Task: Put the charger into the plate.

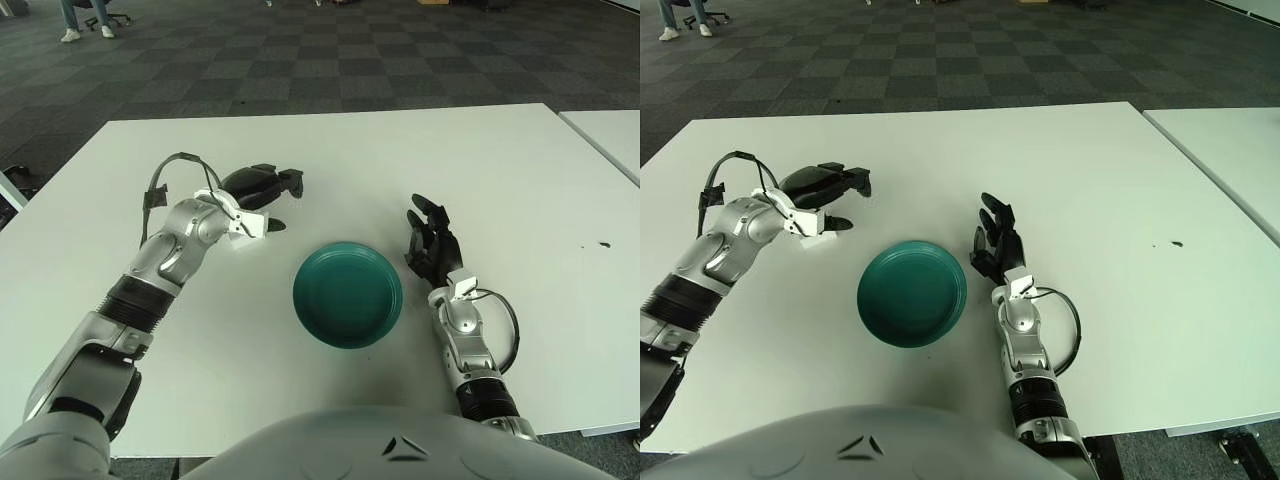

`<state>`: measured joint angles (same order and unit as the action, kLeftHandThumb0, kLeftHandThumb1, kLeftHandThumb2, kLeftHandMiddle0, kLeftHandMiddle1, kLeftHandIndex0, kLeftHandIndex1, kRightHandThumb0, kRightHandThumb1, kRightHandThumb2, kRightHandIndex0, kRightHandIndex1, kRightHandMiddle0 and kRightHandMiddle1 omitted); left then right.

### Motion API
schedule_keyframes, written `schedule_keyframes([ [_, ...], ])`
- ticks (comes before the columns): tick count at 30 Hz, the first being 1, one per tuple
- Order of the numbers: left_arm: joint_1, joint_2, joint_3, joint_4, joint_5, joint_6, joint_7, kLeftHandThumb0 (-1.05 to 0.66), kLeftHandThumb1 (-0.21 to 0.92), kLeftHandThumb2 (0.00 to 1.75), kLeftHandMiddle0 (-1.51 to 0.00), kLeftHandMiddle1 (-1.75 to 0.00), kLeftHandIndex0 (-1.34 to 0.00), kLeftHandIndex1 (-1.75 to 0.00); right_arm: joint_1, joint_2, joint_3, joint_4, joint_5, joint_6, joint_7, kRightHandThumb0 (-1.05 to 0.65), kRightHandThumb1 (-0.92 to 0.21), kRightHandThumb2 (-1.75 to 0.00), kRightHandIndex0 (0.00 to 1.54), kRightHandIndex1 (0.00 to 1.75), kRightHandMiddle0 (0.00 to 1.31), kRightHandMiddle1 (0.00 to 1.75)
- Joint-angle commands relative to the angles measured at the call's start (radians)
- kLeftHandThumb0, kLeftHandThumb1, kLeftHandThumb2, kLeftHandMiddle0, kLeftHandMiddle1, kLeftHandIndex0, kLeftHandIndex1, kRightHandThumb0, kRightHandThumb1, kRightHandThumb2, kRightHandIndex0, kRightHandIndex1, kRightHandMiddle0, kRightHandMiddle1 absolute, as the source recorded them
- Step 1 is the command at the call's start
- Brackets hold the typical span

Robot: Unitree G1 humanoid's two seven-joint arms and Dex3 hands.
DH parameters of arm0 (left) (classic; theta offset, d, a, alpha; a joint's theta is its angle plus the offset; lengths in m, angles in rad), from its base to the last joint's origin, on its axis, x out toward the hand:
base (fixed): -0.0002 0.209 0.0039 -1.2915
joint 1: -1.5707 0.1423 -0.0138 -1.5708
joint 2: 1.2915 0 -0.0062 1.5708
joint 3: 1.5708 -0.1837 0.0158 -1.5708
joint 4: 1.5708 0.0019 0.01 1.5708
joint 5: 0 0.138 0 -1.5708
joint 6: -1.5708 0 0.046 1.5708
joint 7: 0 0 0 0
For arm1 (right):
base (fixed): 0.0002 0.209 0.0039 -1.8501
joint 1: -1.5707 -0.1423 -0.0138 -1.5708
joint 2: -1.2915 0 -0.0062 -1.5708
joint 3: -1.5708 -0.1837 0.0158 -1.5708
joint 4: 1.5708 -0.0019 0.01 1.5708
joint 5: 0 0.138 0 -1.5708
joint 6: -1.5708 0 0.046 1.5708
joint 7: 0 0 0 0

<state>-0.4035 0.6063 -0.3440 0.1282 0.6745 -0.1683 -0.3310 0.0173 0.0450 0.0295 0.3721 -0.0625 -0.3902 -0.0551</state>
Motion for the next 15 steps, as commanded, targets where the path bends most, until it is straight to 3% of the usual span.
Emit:
schedule_keyframes([
  [1,0.009,0.047,0.014,0.015,0.038,0.024,-0.012,-1.04,0.92,0.39,-0.03,-0.02,0.00,-0.30,0.117,0.025,0.013,0.153,0.000,0.098,-0.001,-0.68,-0.92,-0.89,0.32,0.01,0.00,0.66],
  [6,0.001,0.069,0.008,0.042,0.062,0.045,-0.025,-1.05,0.92,0.42,0.00,0.00,0.00,-0.08,0.115,0.027,0.011,0.155,0.003,0.100,-0.003,-0.68,-0.92,-0.88,0.33,0.01,0.00,0.66],
  [15,0.001,0.097,0.003,0.085,0.074,0.059,-0.042,-1.05,0.92,0.43,0.00,0.00,0.00,-0.02,0.119,0.028,0.012,0.148,0.007,0.106,-0.003,-0.68,-0.92,-0.88,0.33,0.01,0.00,0.67],
])
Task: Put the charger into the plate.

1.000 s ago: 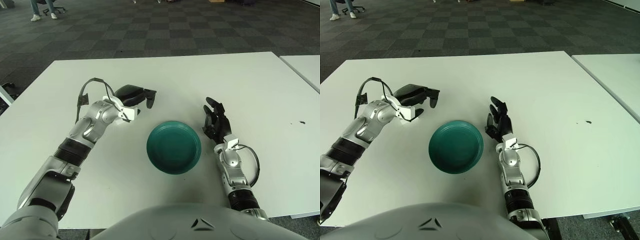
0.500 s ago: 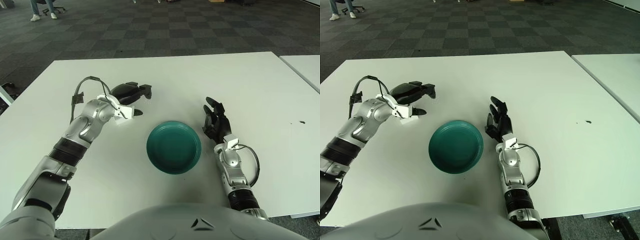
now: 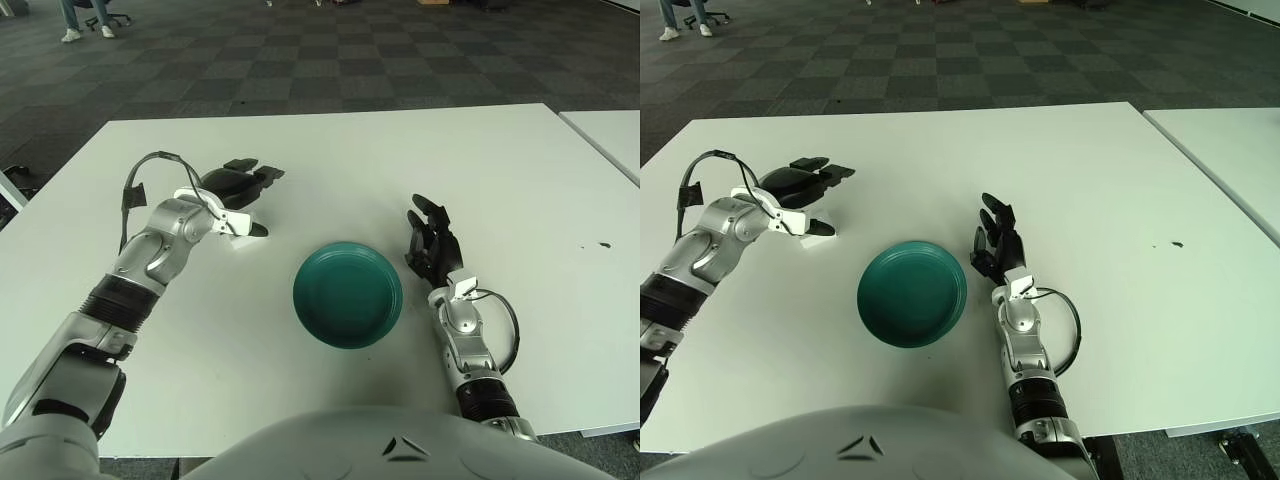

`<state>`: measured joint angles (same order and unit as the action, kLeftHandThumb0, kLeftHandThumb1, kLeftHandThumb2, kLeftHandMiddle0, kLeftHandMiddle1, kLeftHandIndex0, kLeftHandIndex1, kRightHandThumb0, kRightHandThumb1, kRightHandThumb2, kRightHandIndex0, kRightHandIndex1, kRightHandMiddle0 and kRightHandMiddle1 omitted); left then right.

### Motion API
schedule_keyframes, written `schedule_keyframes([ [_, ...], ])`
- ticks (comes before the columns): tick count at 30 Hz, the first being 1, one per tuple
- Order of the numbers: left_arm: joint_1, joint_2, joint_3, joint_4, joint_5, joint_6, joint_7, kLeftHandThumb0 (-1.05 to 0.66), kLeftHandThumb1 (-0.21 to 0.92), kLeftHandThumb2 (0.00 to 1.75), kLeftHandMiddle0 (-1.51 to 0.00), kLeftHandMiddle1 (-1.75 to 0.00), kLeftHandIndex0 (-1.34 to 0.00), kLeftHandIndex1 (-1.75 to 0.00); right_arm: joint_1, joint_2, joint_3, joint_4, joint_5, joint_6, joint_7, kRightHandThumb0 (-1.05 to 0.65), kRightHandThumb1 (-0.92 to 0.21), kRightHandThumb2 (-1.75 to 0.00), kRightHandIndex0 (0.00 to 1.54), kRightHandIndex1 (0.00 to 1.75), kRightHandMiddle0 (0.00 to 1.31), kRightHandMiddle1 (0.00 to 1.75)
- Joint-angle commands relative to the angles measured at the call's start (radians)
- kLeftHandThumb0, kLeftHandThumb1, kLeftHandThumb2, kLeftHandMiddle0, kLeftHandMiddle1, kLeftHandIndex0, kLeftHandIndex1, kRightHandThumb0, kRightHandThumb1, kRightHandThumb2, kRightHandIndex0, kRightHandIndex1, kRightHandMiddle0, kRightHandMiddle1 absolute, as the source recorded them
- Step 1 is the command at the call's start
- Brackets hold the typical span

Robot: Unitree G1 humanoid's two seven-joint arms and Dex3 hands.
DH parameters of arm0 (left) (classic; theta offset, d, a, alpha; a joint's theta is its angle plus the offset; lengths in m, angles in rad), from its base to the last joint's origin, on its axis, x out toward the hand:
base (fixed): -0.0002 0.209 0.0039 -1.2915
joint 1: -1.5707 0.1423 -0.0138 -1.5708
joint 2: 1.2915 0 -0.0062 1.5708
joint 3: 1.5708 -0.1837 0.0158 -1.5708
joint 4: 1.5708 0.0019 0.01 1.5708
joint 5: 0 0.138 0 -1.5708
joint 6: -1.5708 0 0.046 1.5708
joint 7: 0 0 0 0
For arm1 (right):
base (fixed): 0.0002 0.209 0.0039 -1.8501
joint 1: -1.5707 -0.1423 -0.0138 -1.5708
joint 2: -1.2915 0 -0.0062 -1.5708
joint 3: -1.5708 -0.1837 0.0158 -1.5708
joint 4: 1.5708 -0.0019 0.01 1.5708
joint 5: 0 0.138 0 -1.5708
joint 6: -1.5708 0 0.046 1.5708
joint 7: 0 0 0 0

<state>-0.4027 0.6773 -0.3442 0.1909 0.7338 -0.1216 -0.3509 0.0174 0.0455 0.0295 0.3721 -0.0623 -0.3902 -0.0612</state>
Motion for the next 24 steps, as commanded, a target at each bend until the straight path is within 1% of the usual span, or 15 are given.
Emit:
schedule_keyframes([
  [1,0.001,0.028,0.003,0.023,0.017,0.016,-0.026,-1.05,0.92,0.43,0.00,0.00,0.00,-0.02,0.119,0.027,0.012,0.146,0.008,0.107,0.005,-0.68,-0.92,-0.88,0.32,0.01,0.00,0.67],
  [7,0.011,0.036,0.003,0.027,0.017,0.027,-0.040,-1.05,0.92,0.43,0.00,0.00,-0.01,-0.03,0.121,0.024,0.011,0.143,0.008,0.107,0.005,-0.68,-0.92,-0.87,0.32,0.00,0.00,0.66],
  [14,0.033,0.042,0.009,0.038,0.004,0.028,-0.048,-1.05,0.92,0.49,0.00,0.00,-0.05,-0.06,0.122,0.019,0.013,0.143,0.002,0.102,0.006,-0.69,-0.92,-0.87,0.33,0.01,0.00,0.66],
  [20,0.038,0.037,0.009,0.048,-0.001,0.042,-0.057,-1.05,0.92,0.46,-0.02,-0.01,-0.08,-0.09,0.121,0.019,0.010,0.143,0.008,0.103,0.011,-0.69,-0.92,-0.87,0.33,0.01,0.00,0.67],
  [21,0.039,0.036,0.009,0.050,-0.001,0.045,-0.058,-1.05,0.92,0.45,-0.03,-0.01,-0.08,-0.12,0.121,0.019,0.010,0.143,0.008,0.103,0.012,-0.69,-0.92,-0.87,0.33,0.00,0.00,0.67],
  [22,0.039,0.035,0.009,0.050,-0.002,0.047,-0.059,-1.05,0.92,0.44,-0.04,0.00,-0.05,-0.20,0.121,0.018,0.010,0.143,0.009,0.104,0.012,-0.69,-0.92,-0.87,0.33,0.00,0.00,0.67],
  [24,0.038,0.033,0.005,0.059,-0.001,0.053,-0.063,-1.05,0.92,0.42,-0.07,-0.01,-0.02,-0.31,0.121,0.018,0.009,0.142,0.009,0.105,0.013,-0.69,-0.92,-0.87,0.32,0.00,0.00,0.67],
])
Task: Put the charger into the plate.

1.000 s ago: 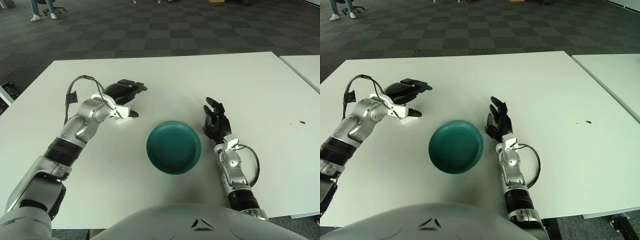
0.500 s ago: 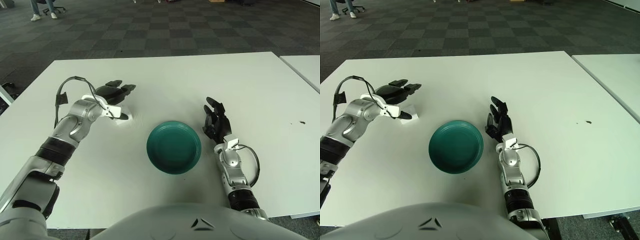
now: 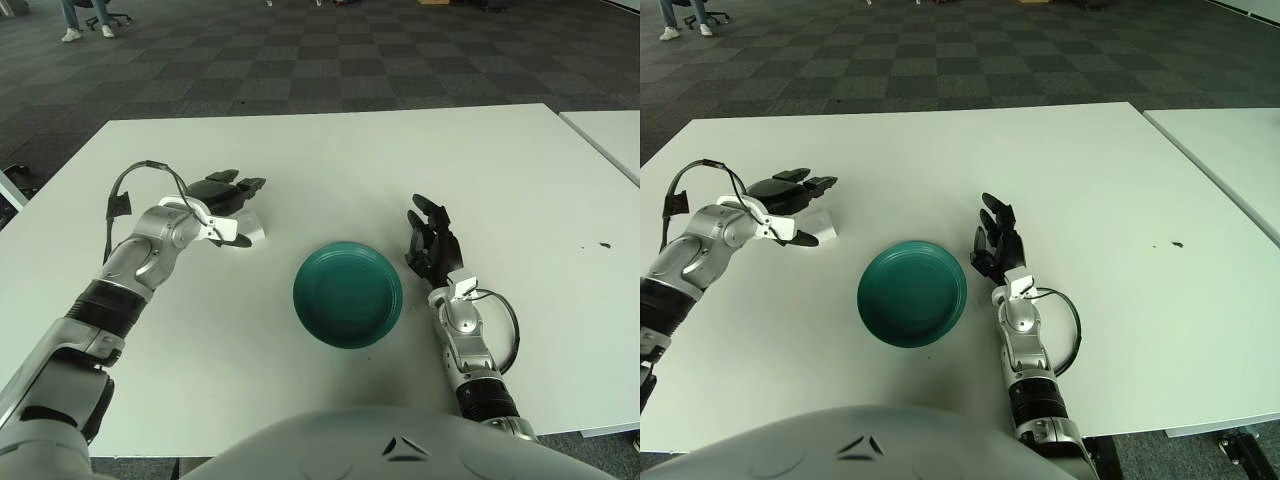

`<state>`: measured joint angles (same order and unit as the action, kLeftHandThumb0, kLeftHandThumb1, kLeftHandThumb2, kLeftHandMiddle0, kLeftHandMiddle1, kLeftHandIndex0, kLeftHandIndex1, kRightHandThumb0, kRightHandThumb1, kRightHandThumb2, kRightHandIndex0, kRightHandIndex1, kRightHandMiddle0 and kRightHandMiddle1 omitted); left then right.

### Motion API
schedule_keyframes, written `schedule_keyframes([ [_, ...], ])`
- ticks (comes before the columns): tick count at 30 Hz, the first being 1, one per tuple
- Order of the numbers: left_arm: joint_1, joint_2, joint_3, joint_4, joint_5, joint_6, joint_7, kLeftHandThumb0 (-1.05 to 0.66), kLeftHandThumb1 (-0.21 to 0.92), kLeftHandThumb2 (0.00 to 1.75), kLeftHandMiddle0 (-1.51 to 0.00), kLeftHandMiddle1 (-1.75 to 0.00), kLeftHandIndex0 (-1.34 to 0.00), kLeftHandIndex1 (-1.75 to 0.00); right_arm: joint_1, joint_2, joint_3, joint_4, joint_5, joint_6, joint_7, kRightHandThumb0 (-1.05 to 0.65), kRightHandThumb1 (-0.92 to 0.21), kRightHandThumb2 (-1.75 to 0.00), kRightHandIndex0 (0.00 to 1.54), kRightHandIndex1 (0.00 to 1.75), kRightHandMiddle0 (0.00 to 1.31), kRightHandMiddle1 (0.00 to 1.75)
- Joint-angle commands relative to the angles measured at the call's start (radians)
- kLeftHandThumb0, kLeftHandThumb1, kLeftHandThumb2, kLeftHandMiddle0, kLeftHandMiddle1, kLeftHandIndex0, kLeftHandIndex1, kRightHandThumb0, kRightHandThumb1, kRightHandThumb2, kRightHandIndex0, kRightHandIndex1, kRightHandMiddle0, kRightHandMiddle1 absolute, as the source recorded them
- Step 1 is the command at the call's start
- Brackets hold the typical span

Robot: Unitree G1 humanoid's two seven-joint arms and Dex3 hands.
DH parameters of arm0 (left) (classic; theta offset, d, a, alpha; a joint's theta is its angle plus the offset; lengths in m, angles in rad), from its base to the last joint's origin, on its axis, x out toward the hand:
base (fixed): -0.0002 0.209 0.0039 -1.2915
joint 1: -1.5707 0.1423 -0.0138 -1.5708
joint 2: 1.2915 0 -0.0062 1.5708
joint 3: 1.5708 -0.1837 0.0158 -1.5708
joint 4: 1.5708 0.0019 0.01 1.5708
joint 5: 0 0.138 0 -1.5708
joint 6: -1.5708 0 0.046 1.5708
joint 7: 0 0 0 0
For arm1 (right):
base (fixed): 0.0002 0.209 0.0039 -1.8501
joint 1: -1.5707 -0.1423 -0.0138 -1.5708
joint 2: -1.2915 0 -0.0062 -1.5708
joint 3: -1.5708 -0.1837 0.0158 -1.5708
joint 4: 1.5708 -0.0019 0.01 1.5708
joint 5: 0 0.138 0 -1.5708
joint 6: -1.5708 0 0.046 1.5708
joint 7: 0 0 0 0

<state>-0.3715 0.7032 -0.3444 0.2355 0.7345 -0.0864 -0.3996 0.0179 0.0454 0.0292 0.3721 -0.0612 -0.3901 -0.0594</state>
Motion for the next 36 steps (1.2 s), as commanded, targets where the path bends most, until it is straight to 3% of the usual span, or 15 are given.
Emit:
schedule_keyframes([
  [1,0.006,0.005,0.003,0.020,0.000,0.022,-0.016,-1.05,0.92,0.41,-0.08,-0.01,-0.02,-0.33,0.121,0.018,0.009,0.141,0.009,0.107,0.012,-0.69,-0.92,-0.87,0.32,0.00,0.00,0.67],
  [9,0.015,-0.012,-0.011,0.045,0.003,0.043,-0.005,-1.05,0.92,0.33,-0.20,-0.04,0.00,-0.54,0.122,0.015,0.008,0.139,0.011,0.104,0.014,-0.69,-0.92,-0.86,0.32,0.00,0.00,0.66],
  [18,0.026,-0.034,-0.022,0.078,-0.006,0.022,0.014,-1.05,0.92,0.28,-0.34,-0.12,0.00,-0.65,0.120,0.013,0.004,0.144,0.012,0.103,0.017,-0.69,-0.92,-0.87,0.33,0.00,0.00,0.66],
  [26,0.047,-0.055,-0.015,0.075,-0.016,0.038,0.010,-1.05,0.92,0.28,-0.21,-0.44,0.00,-0.68,0.118,0.010,0.003,0.150,0.007,0.100,0.014,-0.70,-0.92,-0.88,0.33,0.01,0.00,0.65],
  [36,0.041,-0.086,-0.022,0.137,-0.026,0.043,0.038,-1.05,0.92,0.37,-0.18,-0.33,0.00,-0.61,0.118,0.004,0.003,0.148,0.004,0.104,0.016,-0.69,-0.92,-0.88,0.35,0.01,0.00,0.66],
])
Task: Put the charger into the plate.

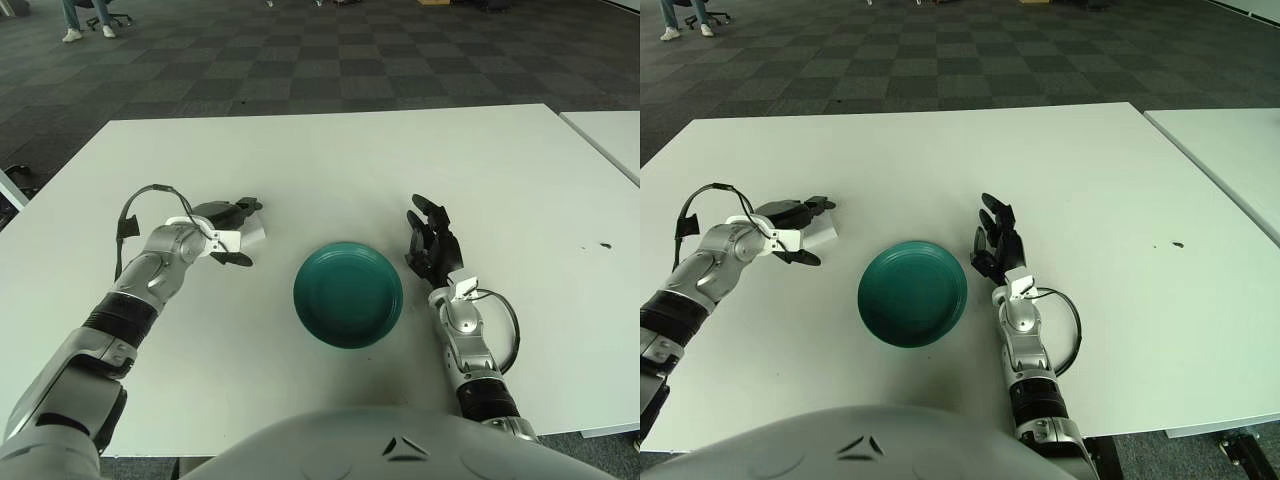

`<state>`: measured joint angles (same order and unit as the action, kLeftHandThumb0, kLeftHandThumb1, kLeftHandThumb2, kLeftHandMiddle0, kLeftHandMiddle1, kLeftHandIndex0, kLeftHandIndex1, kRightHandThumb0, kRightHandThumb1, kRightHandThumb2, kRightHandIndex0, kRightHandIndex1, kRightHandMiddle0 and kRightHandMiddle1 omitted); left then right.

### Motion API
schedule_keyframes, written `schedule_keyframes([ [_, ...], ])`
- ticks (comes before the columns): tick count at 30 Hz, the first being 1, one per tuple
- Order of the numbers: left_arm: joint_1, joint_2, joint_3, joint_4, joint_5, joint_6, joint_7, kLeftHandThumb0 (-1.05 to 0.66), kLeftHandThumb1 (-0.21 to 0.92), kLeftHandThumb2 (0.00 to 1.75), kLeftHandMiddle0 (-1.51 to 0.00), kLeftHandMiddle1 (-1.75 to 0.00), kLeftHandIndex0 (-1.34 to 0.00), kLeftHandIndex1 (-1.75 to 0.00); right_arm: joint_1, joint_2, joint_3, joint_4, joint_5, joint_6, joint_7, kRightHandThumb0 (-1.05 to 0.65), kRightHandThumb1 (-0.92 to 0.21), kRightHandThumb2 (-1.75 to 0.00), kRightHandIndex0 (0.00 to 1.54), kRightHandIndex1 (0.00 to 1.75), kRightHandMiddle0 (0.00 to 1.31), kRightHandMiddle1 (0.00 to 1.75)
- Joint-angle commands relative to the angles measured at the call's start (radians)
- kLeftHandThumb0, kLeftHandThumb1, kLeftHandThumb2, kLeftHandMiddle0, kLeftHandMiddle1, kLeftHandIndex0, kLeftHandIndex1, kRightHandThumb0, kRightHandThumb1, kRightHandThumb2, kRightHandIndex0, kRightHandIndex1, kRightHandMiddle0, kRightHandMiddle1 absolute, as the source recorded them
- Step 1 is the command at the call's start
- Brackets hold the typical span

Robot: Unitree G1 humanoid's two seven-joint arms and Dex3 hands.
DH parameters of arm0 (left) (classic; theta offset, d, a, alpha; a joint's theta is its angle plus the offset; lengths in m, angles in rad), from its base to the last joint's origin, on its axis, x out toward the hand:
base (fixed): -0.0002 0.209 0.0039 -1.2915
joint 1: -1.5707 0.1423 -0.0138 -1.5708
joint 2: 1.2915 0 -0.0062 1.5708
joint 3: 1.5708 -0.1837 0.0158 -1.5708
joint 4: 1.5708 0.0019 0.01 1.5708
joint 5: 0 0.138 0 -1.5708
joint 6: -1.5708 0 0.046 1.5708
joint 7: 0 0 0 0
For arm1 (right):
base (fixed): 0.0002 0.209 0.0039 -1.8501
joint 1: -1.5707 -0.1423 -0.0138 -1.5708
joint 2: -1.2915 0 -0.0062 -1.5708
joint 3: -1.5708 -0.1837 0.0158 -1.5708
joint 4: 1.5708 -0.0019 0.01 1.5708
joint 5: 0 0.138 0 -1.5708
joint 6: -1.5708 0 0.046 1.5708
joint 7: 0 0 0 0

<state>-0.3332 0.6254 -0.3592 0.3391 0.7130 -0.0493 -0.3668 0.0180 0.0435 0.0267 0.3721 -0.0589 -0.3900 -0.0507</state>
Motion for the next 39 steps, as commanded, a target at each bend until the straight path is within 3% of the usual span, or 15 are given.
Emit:
schedule_keyframes([
  [1,0.001,-0.010,-0.008,0.038,-0.006,0.006,0.005,-1.05,0.92,0.39,-0.18,-0.31,0.00,-0.60,0.118,0.006,0.005,0.149,0.001,0.103,0.007,-0.69,-0.92,-0.88,0.35,0.01,0.00,0.66],
  [27,-0.023,-0.063,-0.020,0.182,-0.056,-0.012,0.039,-0.99,0.92,0.55,-0.29,-0.29,0.00,-0.59,0.116,0.006,0.001,0.150,0.005,0.108,0.006,-0.70,-0.92,-0.87,0.36,0.01,0.00,0.68],
  [33,-0.035,-0.074,-0.019,0.234,-0.066,-0.023,0.071,-0.97,0.92,0.59,-0.35,-0.34,0.00,-0.67,0.117,0.006,0.001,0.148,0.005,0.108,0.007,-0.69,-0.92,-0.87,0.35,0.00,0.00,0.67],
  [39,-0.045,-0.080,-0.021,0.277,-0.072,-0.047,0.100,-0.94,0.92,0.60,-0.33,-0.52,0.00,-0.73,0.118,0.005,0.000,0.147,0.008,0.110,0.010,-0.69,-0.92,-0.87,0.35,0.00,0.00,0.66],
])
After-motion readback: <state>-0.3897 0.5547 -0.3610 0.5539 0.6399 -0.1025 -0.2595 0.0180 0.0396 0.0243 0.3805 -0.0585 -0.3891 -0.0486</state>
